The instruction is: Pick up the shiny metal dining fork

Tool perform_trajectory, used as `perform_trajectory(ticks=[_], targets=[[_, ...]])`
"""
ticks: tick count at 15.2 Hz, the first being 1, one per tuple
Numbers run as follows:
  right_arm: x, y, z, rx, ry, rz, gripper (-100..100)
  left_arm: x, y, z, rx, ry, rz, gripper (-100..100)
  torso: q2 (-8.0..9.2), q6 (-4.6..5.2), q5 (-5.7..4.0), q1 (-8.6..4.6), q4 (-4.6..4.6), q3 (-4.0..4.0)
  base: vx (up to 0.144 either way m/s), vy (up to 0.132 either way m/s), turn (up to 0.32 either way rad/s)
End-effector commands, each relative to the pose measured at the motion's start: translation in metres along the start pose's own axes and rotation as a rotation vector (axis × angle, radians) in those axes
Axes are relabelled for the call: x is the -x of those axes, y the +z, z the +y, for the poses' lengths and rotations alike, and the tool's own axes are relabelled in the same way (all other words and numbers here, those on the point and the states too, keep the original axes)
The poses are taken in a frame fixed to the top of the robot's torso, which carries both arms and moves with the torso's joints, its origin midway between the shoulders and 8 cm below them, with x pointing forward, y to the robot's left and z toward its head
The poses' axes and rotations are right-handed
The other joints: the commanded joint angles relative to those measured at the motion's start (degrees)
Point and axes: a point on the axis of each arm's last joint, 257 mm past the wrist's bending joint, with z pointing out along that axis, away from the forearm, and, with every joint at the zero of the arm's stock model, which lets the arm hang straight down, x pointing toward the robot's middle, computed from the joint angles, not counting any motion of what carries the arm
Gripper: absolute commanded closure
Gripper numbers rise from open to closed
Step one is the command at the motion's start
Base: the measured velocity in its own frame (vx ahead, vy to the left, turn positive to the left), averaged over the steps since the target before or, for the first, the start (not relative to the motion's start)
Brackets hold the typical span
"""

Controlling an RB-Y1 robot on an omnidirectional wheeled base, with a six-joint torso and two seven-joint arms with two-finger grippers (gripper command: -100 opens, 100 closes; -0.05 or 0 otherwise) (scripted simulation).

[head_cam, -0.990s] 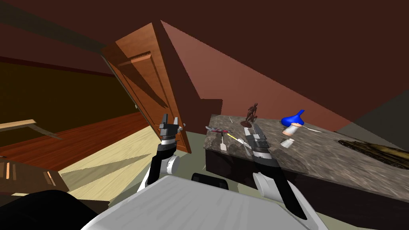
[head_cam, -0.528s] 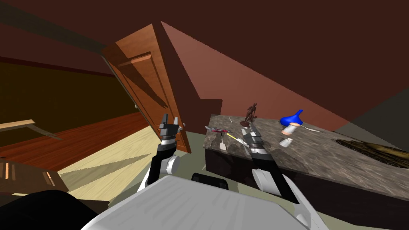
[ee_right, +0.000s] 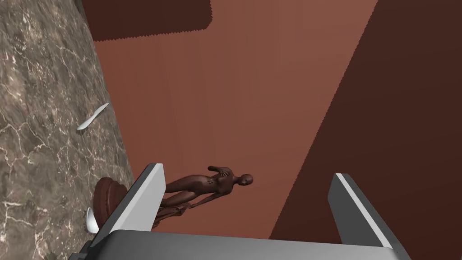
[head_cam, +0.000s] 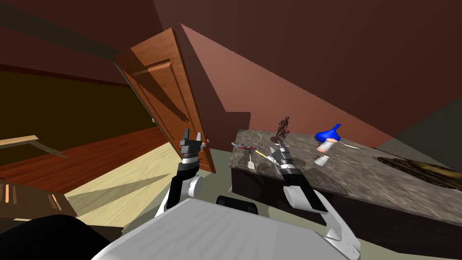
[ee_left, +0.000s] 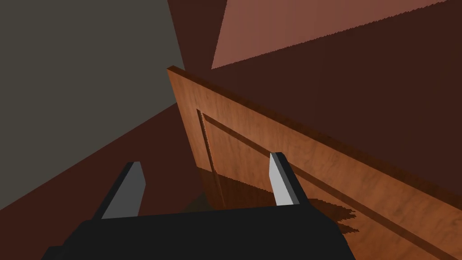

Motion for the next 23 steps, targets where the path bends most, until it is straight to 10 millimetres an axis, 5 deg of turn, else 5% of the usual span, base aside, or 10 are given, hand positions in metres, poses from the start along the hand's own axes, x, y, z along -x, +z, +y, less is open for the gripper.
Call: perform_trajectory(ticks=[1,23], targets=[[0.008,0.012,-0.015,-0.046,0.060,-0.010,-100,0.000,0.000,0.000,0.000,0.000,0.000,0,0.00,0.00,0.00,0.00,0.00,0.00,-0.004,-0.008,-0.007],[0.053,0.037,-0.122,-0.429,0.390,-0.194,-100,0.000,0.000,0.000,0.000,0.000,0.000,0,-0.04,0.00,0.00,0.01,-0.01,-0.02,0.001,-0.006,-0.001]])
